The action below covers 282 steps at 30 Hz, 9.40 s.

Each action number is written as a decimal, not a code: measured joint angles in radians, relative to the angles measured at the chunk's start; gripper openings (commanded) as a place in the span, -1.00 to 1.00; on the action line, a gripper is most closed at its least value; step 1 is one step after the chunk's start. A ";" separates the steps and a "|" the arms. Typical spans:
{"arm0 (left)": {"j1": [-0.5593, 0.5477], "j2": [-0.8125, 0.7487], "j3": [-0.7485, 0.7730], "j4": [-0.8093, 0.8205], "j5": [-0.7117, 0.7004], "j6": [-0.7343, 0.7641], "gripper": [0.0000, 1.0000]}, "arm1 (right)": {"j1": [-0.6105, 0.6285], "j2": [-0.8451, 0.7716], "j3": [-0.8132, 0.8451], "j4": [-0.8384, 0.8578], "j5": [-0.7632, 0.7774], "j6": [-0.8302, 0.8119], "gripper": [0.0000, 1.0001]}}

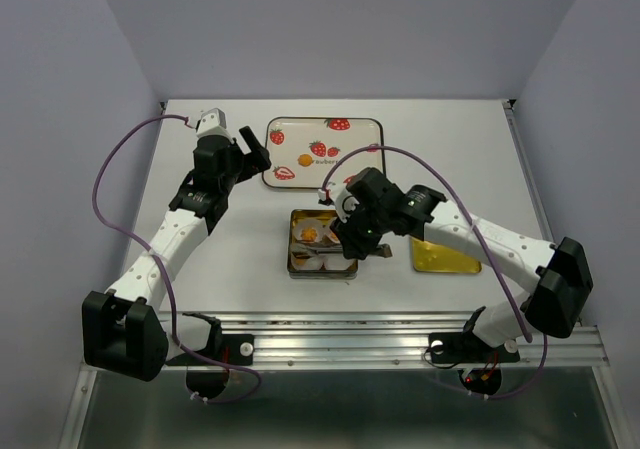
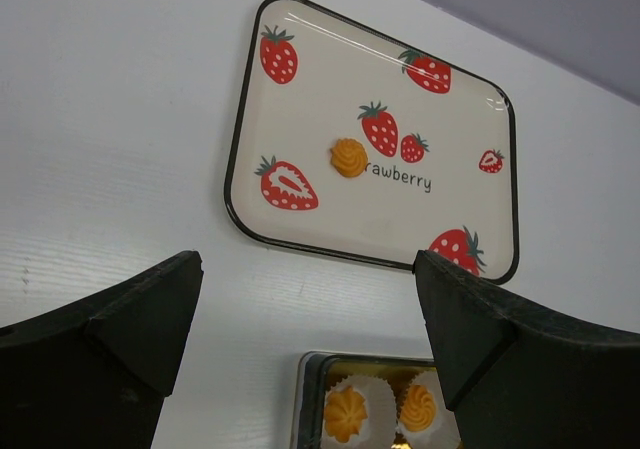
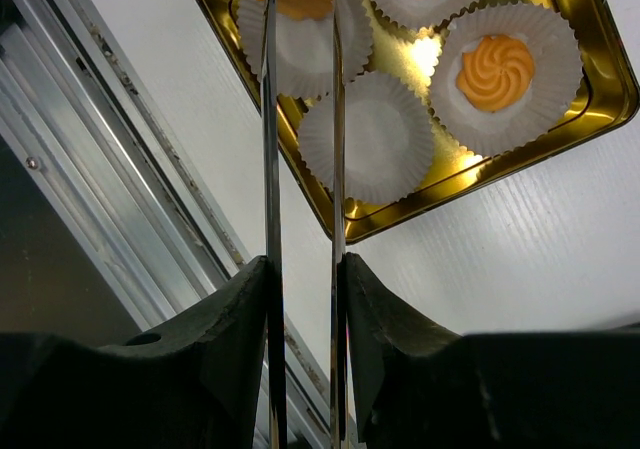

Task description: Pack the cookies

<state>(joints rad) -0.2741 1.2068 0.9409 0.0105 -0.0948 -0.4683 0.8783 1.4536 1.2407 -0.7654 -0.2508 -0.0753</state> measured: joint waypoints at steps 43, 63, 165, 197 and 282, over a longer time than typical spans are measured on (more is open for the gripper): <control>0.000 0.000 0.000 0.000 0.002 0.013 0.98 | 0.000 -0.127 -0.059 -0.035 0.079 0.056 0.07; -0.002 0.000 0.000 -0.008 -0.015 0.012 0.98 | -0.123 0.325 0.392 0.101 0.455 0.149 0.13; -0.058 0.035 0.008 -0.066 -0.098 -0.007 0.98 | -0.105 -0.181 -0.013 -0.271 0.015 0.246 -0.44; -0.058 0.034 0.010 -0.083 -0.119 0.008 0.98 | -0.105 -0.077 -0.005 -0.275 0.077 0.245 -0.04; -0.058 0.072 0.040 -0.030 -0.058 -0.004 0.98 | -0.785 0.188 0.170 0.272 0.512 0.278 1.00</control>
<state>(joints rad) -0.3321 1.2789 0.9806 -0.0193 -0.1524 -0.4721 0.0929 1.6417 1.4109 -0.4934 0.2615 0.2028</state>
